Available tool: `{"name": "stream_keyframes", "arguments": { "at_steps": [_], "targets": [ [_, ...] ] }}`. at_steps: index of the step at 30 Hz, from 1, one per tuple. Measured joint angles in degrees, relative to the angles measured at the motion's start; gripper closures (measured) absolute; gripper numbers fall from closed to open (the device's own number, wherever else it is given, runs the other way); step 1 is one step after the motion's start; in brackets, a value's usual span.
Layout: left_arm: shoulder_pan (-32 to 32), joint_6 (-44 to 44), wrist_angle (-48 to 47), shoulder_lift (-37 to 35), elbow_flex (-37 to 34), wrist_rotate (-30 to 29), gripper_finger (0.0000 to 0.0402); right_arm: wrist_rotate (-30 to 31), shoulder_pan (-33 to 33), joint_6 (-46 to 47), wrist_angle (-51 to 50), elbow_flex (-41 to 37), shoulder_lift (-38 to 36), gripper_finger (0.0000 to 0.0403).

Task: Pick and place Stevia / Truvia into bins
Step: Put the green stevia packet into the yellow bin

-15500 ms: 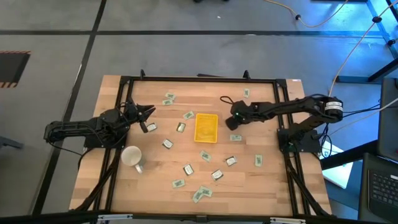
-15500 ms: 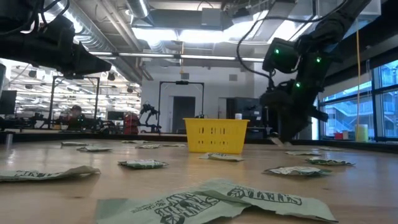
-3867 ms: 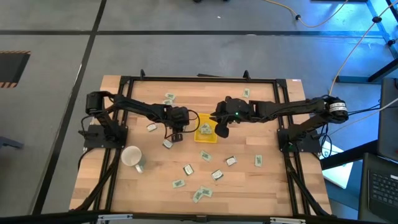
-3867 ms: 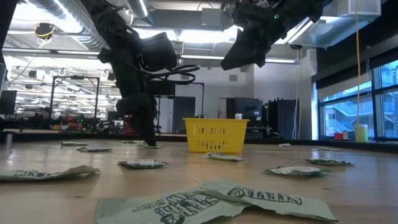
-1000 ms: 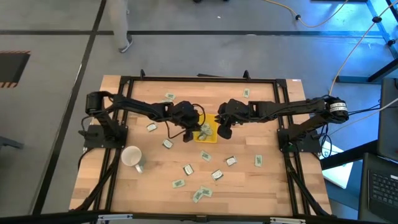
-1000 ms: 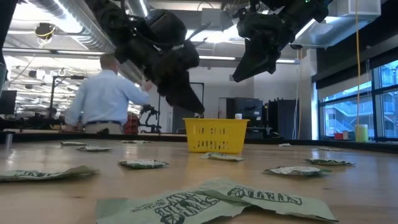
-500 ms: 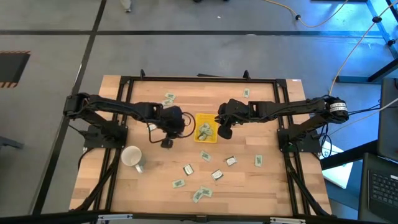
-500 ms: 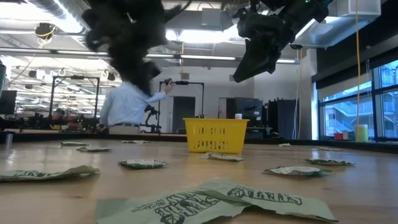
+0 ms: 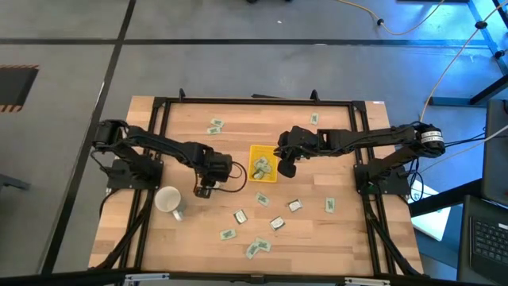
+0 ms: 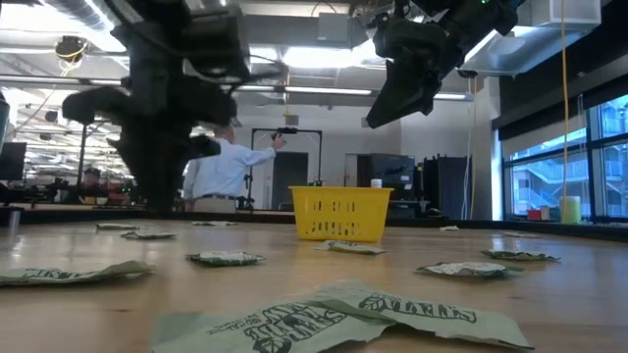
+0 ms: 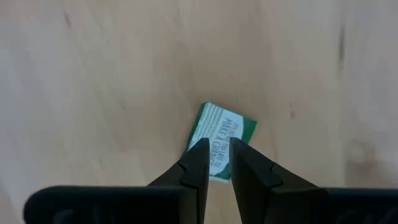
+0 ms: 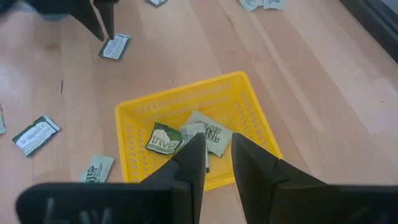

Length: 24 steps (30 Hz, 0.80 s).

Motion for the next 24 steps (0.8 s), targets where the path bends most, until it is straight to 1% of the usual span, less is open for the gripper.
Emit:
{"name": "stream_keyframes", "arguments": {
  "at_steps": [7, 10, 14, 22, 24],
  "targets": [
    [0.0, -0.1, 1.9, 6.2, 0.2, 0.1, 0.0343, 0.0, 0.0, 0.0, 0.0, 0.0, 0.0, 0.0321],
    [0.0, -0.3, 1.4, 7.8, 0.3, -0.4, 0.0343, 0.0, 0.0, 0.1, 0.0, 0.0, 0.0, 0.0321],
    [0.0, -0.3, 1.5, 7.9, 0.3, -1.4, 0.0346, 0.0, 0.0, 0.1, -0.1, 0.0, 0.0, 0.0321],
    [0.0, -0.3, 2.7, 7.8, 0.2, -2.5, 0.0391, 0.0, 0.0, 0.0, -0.1, 0.0, 0.0, 0.0321],
    [0.0, -0.3, 2.5, 7.8, 0.3, -2.5, 0.0396, 0.0, 0.0, -0.1, -0.1, 0.0, 0.0, 0.0321]
  ]
}}
